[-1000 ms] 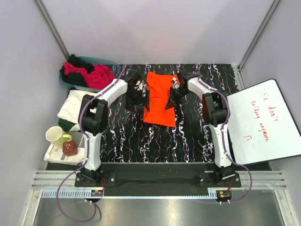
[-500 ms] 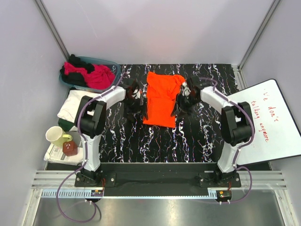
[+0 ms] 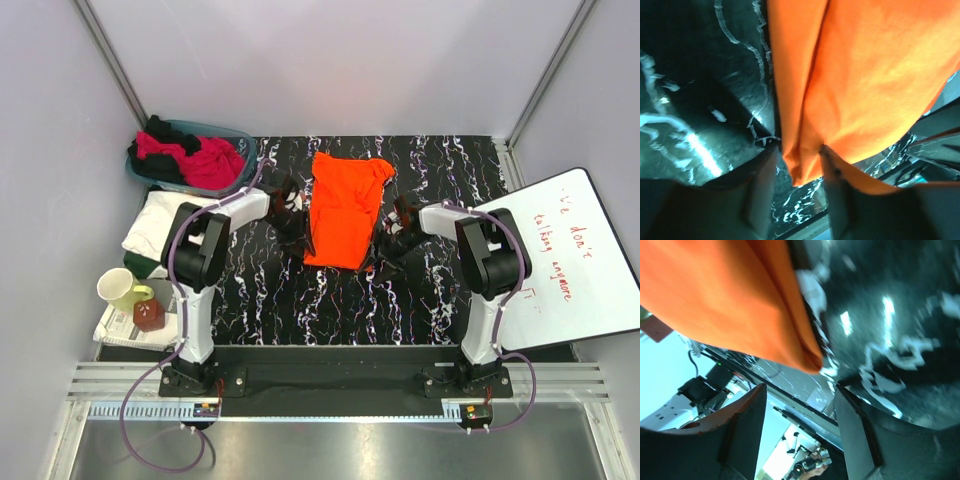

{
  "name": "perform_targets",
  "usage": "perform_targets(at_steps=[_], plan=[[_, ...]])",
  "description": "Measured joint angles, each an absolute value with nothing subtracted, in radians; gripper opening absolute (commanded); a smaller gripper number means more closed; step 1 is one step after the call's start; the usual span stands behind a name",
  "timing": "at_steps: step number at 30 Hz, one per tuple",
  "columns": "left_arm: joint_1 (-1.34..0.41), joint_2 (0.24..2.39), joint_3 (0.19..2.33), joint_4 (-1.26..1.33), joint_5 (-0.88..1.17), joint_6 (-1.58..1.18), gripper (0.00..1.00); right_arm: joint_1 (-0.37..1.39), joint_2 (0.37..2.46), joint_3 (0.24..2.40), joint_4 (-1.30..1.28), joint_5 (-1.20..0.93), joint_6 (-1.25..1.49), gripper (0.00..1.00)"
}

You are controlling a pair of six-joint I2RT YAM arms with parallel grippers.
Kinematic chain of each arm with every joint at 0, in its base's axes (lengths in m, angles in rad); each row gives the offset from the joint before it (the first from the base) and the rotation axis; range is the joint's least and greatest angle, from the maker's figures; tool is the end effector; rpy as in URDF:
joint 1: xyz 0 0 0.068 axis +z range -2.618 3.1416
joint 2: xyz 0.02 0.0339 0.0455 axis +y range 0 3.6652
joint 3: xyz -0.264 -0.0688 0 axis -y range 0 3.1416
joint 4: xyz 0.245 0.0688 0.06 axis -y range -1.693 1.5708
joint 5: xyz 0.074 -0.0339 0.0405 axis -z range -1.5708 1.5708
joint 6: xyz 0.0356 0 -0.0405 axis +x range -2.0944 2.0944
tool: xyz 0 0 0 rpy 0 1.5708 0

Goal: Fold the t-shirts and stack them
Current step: Grab one side of the 2/3 rectangular tshirt with both arms, then fold the long partially folded tshirt into a neat square

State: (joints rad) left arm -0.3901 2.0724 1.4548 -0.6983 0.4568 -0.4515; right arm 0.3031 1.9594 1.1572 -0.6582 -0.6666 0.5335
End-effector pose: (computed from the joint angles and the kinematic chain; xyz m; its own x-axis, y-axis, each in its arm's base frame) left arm 0.3715 -0.1697 0.1495 -0.9991 -0.0126 -0.0406 0.0091 0.8694 -0.4941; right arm 0.3224 0.1239 0.1220 -0.9691 0.1157 0.2177 0.2244 0.7792 0.5852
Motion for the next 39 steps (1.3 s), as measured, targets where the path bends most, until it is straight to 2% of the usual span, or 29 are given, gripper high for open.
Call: perform_targets(at_steps=[4,6,7,8,12,15,20,31,39], plan=[[-0.405,2.093,1.459,-0.683,0.476,-0.459,0.16,0.303,1.993,1.198,-0.633,-0.679,0.551,0.57],[-0.412,2.101,1.464,-0.681,0.484,-0.466,0.09,0.303,2.006,1.213,-0.619,-0.680,0.556,0.42],[-0.414,2.104,1.466,-0.678,0.487,-0.468,0.01,0.303,2.011,1.216,-0.611,-0.675,0.555,0.36],[-0.416,2.106,1.468,-0.678,0.490,-0.469,0.00,0.303,2.015,1.218,-0.601,-0.670,0.555,0.28],[-0.418,2.106,1.472,-0.677,0.490,-0.469,0.00,0.303,2.026,1.219,-0.574,-0.653,0.555,0.13],[-0.418,2.106,1.473,-0.678,0.490,-0.469,0.00,0.303,2.026,1.219,-0.561,-0.645,0.554,0.06],[-0.418,2.085,1.442,-0.677,0.488,-0.466,0.00,0.303,2.007,1.204,-0.559,-0.640,0.550,0.03],[-0.450,1.877,1.361,-0.764,0.465,-0.414,0.00,0.306,1.822,1.206,-0.667,-0.637,0.495,0.02],[-0.449,1.875,1.571,-0.849,0.430,-0.410,0.00,0.305,1.832,1.421,-0.761,-0.586,0.426,0.03]])
